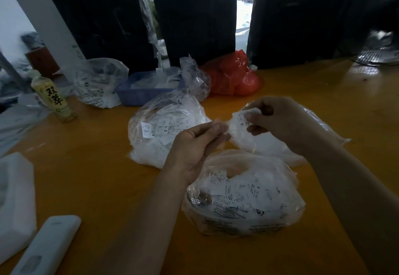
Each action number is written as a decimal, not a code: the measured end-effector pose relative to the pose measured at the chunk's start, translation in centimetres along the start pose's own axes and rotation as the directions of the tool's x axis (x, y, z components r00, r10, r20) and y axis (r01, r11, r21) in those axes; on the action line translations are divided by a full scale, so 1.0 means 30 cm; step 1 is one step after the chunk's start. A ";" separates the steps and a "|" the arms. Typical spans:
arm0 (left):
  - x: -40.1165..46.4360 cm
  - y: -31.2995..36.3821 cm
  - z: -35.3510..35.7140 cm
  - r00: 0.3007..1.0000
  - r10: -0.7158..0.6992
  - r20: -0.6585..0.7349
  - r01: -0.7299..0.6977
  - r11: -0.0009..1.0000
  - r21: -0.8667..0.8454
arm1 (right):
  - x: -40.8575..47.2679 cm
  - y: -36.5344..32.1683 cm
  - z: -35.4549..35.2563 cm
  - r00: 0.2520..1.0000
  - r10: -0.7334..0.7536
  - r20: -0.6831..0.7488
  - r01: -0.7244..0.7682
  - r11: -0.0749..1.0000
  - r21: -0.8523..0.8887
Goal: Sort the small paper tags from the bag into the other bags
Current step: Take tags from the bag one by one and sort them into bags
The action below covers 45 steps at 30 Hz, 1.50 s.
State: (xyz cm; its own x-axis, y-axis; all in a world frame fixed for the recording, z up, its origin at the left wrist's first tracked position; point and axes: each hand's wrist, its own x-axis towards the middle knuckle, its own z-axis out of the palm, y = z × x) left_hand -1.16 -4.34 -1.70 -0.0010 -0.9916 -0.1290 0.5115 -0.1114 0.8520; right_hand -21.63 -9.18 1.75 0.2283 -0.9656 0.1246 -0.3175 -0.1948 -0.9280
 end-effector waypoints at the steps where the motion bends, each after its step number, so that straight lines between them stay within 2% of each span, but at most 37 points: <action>1: 0.001 0.000 -0.001 1.000 -0.003 0.011 0.003 1.000 0.004 | -0.001 -0.005 -0.005 1.000 -0.005 -0.023 0.006 1.000 0.026; 4: 0.003 -0.004 -0.004 0.999 -0.011 0.042 0.011 1.000 0.013 | -0.008 -0.021 -0.012 0.997 -0.065 -0.035 0.067 0.996 0.052; 9: 0.005 -0.012 -0.009 0.997 -0.007 0.076 0.005 1.000 0.029 | -0.020 -0.037 0.006 0.981 -0.194 0.010 0.195 0.979 -0.057; 15: -0.002 -0.015 0.000 0.997 -0.008 0.078 0.004 0.999 0.051 | -0.027 -0.040 0.024 0.981 -0.194 0.026 0.196 0.975 -0.106; 24: -0.003 -0.011 0.001 0.999 0.016 0.050 -0.020 0.997 0.077 | -0.026 -0.034 0.028 0.977 -0.213 0.024 0.210 0.929 -0.305; 36: -0.002 -0.013 0.000 0.995 -0.035 0.094 0.030 0.998 0.053 | -0.021 -0.022 0.040 0.951 -0.309 -0.022 0.291 0.914 -0.283; 41: -0.001 -0.006 -0.002 0.994 -0.059 0.093 0.056 0.998 0.036 | -0.020 -0.023 0.032 0.943 -0.332 0.031 0.307 0.831 -0.464; 45: -0.006 -0.007 0.008 0.995 -0.047 0.084 0.041 0.996 0.076 | -0.022 -0.020 0.025 0.941 -0.329 0.075 0.324 0.821 -0.471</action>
State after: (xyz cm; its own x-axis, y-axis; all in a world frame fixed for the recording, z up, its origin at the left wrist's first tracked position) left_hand -1.48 -4.15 -1.73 -0.0971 -0.9872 -0.1264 0.4438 -0.1567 0.8823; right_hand -20.88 -8.30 1.95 0.3881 -0.8321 0.3961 -0.6199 -0.5538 -0.5560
